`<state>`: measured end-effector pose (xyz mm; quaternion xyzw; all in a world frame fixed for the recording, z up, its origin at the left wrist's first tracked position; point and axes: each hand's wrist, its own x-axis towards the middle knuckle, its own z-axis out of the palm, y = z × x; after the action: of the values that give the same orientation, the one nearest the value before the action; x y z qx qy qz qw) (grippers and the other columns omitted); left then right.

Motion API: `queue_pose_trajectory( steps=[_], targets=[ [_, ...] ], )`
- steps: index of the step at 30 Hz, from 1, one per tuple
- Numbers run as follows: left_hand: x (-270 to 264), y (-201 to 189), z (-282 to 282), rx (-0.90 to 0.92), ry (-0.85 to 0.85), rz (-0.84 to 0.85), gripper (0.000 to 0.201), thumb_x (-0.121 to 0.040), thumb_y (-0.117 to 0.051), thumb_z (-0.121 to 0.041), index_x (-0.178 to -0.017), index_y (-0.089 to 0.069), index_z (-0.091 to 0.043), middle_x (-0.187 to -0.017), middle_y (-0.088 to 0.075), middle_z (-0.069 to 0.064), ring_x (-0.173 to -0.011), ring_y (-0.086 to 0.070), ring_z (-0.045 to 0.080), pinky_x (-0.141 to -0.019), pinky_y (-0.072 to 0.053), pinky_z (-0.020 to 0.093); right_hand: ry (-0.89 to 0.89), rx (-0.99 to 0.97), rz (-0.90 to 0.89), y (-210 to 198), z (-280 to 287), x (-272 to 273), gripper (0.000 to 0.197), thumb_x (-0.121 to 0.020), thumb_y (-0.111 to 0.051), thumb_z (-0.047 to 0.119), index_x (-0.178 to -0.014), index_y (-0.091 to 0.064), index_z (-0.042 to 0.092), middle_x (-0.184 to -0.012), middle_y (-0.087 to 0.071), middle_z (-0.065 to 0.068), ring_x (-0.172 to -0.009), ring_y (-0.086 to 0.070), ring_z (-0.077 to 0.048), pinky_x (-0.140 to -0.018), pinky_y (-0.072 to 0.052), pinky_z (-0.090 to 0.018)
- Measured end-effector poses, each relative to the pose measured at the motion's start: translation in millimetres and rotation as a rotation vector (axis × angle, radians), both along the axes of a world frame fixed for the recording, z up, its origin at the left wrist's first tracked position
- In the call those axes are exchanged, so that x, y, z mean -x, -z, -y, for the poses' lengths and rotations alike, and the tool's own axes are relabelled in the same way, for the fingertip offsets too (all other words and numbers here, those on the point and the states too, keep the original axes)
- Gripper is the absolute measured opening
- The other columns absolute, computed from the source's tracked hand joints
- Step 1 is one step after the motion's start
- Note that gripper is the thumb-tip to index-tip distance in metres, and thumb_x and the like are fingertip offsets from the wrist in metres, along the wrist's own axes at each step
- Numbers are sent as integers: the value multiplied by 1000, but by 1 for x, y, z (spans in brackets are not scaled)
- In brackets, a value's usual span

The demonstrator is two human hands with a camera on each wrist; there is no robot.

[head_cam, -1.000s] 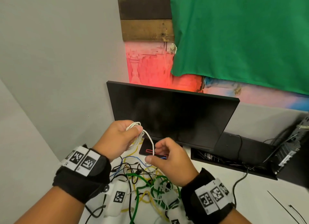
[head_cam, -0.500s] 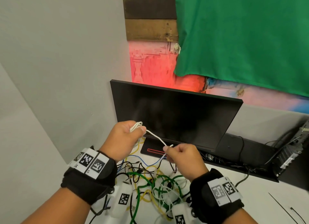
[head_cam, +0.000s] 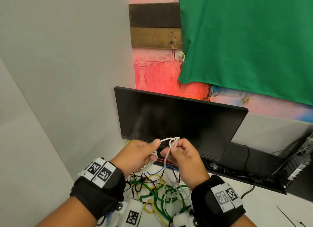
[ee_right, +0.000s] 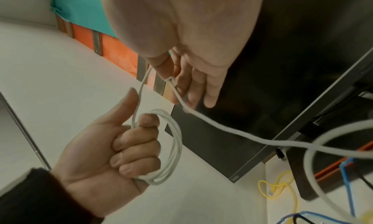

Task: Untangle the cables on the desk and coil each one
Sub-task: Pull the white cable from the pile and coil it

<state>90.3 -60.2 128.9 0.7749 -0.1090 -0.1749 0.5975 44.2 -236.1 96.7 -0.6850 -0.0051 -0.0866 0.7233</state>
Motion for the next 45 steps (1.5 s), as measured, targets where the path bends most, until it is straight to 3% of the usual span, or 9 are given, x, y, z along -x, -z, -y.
queue_pose_trajectory(
  steps=[4, 8, 13, 18, 23, 27, 34, 40, 45],
  targets=[
    [-9, -4, -4, 226, -112, -30, 41, -92, -60, -39, -55, -57, -21, -45, -32, -2, -39, -22, 12, -41, -20, 20, -11, 18, -6, 3, 3, 3, 5, -97, -58, 9, -99, -60, 13, -74, -67, 4, -65, -64, -14, -59, -51, -24],
    [-16, -8, -9, 318, -180, 42, 39, -92, -59, -35, -57, -61, -19, -44, -31, -3, -38, -21, 11, -39, -21, 19, 27, 27, -67, 9, 9, 6, 13, -90, -67, 4, -98, -65, 14, -70, -66, 5, -60, -60, -11, -56, -48, -19],
    [-16, -9, -12, 164, -166, 205, 35, -78, -59, -45, -57, -62, -17, -43, -34, -4, -38, -26, 11, -38, -25, 22, 204, 468, 18, 9, 16, 8, 17, -95, -61, 18, -81, -63, 27, -67, -62, 8, -62, -57, -1, -60, -47, -15],
    [-15, 1, -4, 17, -142, 370, 34, -85, -59, -38, -56, -62, -20, -40, -37, -10, -37, -33, 4, -41, -30, 14, 159, 730, 50, 2, 6, 10, 23, -103, -46, 29, -82, -54, 30, -79, -64, 10, -75, -59, -1, -63, -43, -15],
    [-22, 7, -8, -4, -169, 374, 35, -86, -59, -36, -60, -61, -14, -39, -36, -9, -36, -34, 4, -39, -30, 14, 98, 599, 49, 0, 6, 12, 33, -104, -44, 28, -75, -58, 26, -75, -66, 2, -72, -61, -13, -70, -54, -34],
    [-26, 12, -11, -97, -102, 353, 33, -86, -60, -33, -59, -63, -14, -43, -40, -7, -41, -36, 3, -44, -32, 17, 123, 447, 100, -3, 9, 10, 31, -104, -45, 22, -78, -61, 25, -73, -68, 6, -62, -58, -3, -60, -47, -17],
    [-14, 9, 1, 12, -95, 373, 33, -84, -58, -41, -61, -66, -18, -42, -37, -9, -40, -33, 3, -42, -30, 15, 230, 201, -92, 0, 10, -7, 28, -104, -44, 27, -86, -63, 16, -59, -64, -1, -44, -51, -8, -46, -42, -22],
    [-26, 4, -1, -14, -284, 440, 31, -91, -60, -25, -62, -65, -14, -40, -39, -9, -38, -34, 4, -40, -29, 13, 252, 255, -46, 9, 5, -4, 20, -85, -76, 21, -76, -59, 17, -53, -58, 9, -46, -51, -4, -51, -47, -21],
    [-29, 6, -8, 2, -333, 400, 33, -90, -60, -27, -61, -65, -13, -40, -37, -6, -37, -31, 6, -38, -29, 15, 272, 444, 27, 12, 7, -1, 19, -84, -75, 17, -74, -64, 28, -64, -60, 18, -55, -54, -1, -53, -46, -15]
  ],
)
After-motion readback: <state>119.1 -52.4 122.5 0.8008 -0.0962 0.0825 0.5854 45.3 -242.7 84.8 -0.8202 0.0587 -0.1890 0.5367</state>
